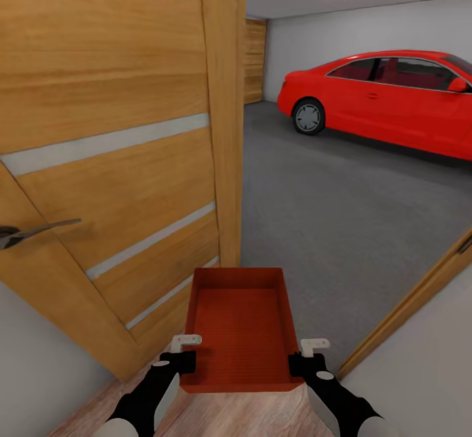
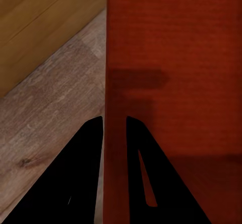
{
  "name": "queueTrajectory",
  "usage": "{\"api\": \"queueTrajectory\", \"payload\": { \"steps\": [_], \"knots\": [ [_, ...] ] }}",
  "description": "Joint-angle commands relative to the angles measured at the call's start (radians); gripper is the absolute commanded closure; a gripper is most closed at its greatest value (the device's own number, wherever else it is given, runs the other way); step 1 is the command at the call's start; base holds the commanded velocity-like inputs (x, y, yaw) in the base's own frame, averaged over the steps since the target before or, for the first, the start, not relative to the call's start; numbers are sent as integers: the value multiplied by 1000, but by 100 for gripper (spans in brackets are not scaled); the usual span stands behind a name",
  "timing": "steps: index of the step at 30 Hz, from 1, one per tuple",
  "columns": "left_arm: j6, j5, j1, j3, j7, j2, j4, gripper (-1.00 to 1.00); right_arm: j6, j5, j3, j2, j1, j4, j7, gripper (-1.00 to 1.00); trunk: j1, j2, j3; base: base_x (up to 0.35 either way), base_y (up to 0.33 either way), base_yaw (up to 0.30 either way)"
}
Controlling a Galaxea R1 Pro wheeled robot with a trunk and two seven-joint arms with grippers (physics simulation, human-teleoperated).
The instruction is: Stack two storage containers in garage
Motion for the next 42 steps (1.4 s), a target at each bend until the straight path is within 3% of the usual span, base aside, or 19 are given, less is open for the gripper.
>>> {"api": "queueTrajectory", "payload": {
  "steps": [1,27,42],
  "knots": [
    [7,-20,0,10,6,0,-6,100,-1,-13,-8,-25,-1,15,-17,100,0,-1,-1,12,10,0],
    [7,-20,0,10,6,0,-5,100,0,-15,-9,-25,-1,15,-18,100,0,-1,-1,3,2,-133],
    [7,-19,0,10,0,0,-6,100,0,-15,-8,-25,-1,15,-18,100,0,-1,-1,212,184,-2]
  ]
}}
